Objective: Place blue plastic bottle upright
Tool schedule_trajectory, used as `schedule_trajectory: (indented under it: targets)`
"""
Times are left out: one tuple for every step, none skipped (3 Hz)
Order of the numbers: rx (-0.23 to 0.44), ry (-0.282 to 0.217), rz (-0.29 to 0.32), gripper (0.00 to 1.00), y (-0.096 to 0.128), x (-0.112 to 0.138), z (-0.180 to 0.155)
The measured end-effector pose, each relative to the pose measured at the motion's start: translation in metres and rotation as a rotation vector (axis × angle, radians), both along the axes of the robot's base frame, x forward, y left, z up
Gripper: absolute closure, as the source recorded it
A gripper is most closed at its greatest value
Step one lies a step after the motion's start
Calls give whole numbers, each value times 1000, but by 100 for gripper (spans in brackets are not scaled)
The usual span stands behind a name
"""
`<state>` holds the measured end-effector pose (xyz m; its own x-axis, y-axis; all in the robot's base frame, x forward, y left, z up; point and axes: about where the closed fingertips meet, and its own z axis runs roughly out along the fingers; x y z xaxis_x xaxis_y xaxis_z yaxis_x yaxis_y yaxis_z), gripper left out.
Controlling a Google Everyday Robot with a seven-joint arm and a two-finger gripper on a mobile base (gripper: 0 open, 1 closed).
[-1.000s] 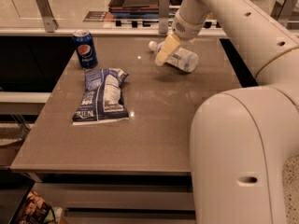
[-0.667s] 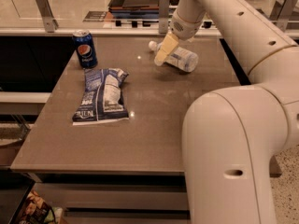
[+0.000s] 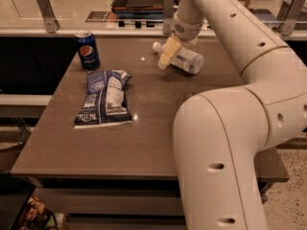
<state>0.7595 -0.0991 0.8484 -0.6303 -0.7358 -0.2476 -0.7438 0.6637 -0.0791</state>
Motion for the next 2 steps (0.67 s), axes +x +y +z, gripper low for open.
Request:
schedule_trajectory:
  targets:
    - [-29, 16, -13, 0, -4, 4, -8]
    - [-44, 23, -21, 15, -7, 8, -13]
